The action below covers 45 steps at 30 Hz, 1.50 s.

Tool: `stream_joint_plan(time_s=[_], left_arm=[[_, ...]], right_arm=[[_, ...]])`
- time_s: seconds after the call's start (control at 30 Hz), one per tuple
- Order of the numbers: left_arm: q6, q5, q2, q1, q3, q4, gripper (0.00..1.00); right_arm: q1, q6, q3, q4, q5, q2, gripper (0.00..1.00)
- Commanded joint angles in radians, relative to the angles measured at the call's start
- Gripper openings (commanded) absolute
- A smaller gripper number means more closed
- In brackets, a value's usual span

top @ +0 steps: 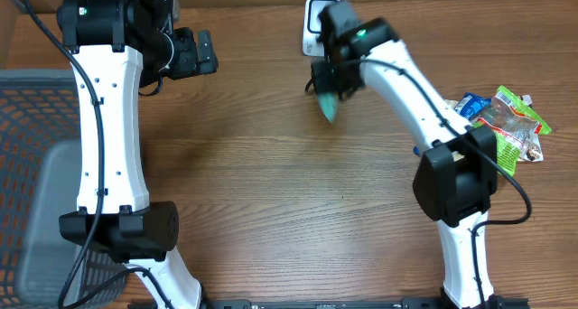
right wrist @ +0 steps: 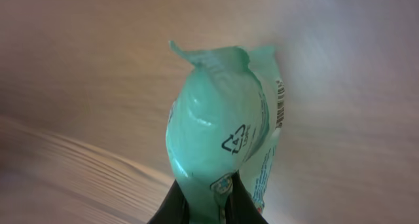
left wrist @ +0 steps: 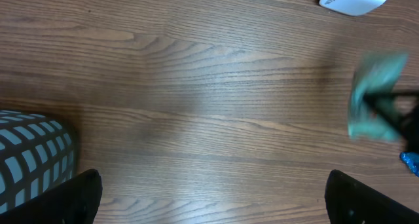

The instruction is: Scan the item barcode

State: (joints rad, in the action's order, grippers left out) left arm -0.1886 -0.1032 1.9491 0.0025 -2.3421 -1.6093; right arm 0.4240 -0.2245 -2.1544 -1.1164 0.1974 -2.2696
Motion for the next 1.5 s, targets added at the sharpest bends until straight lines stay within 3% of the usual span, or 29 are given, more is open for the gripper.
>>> stream_joint_plan(time_s=[0.0, 0.23, 0.5, 1.0, 1.47], left_arm=[[-0.014, 0.003, 0.003, 0.004, -0.016, -0.002, 1.0], [-0.014, 0.003, 0.003, 0.004, -0.016, -0.002, 1.0], [-0.014, 0.003, 0.003, 0.004, -0.016, -0.002, 1.0], [-0.014, 0.003, 0.003, 0.004, -0.016, -0.002, 1.0], [-0.014, 0.003, 0.003, 0.004, -0.016, -0.002, 1.0]], right_arm=[[-0.083, -0.11, -0.043, 0.149, 0.375, 0.026, 0.04], [-0.158, -0.415, -0.039, 0.622, 0.644, -0.081, 0.04], [-0.158, -0.641, -0.039, 0.942, 0.692, -0.259, 0.04], [-0.245, -0.732, -0.039, 1.157, 0.873, -0.314, 0.04], [-0.301, -0.764, -0.039, 1.165, 0.887, -0.314, 0.04]])
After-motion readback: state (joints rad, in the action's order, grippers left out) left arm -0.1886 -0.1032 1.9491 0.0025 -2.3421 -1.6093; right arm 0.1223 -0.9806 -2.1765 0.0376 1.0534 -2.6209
